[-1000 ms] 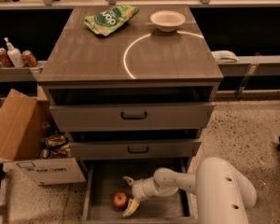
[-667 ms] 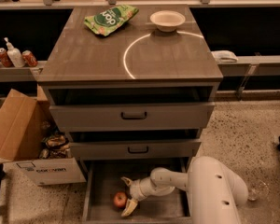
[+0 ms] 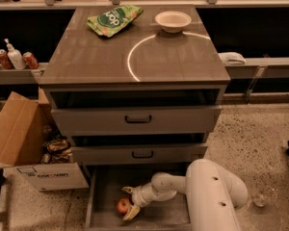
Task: Pick apple from bottom drawer and place on counter
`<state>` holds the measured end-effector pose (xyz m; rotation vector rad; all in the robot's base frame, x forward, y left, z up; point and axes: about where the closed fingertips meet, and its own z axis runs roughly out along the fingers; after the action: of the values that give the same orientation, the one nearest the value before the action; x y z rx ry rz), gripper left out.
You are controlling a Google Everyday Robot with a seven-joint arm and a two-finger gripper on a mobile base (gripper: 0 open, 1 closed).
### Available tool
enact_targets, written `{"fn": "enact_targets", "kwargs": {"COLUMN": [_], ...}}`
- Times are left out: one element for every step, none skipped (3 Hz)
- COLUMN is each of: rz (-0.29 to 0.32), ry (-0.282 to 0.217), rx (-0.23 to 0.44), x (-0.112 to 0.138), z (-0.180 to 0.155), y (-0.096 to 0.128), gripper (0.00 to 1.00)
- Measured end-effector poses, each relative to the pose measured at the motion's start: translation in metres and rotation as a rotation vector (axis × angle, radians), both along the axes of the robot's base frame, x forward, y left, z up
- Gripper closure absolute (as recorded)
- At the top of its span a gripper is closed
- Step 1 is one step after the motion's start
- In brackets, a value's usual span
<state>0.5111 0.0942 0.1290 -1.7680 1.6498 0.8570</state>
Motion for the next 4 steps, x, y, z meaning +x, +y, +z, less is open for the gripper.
{"fn": "enact_targets", "kwargs": {"rz": [0.022, 0.020, 0.033, 0.043], "ry": [0.005, -0.004, -0.054, -0.108], "rx": [-0.039, -0.025, 0.034, 0.130], "x": [-0.002, -0.004, -0.009, -0.020], "z": [-0.009, -0.002, 0.042, 0.115], "y": [0.000, -0.007, -0.024, -0.065], "gripper": [0.42, 0.64, 0.87, 1.00]}}
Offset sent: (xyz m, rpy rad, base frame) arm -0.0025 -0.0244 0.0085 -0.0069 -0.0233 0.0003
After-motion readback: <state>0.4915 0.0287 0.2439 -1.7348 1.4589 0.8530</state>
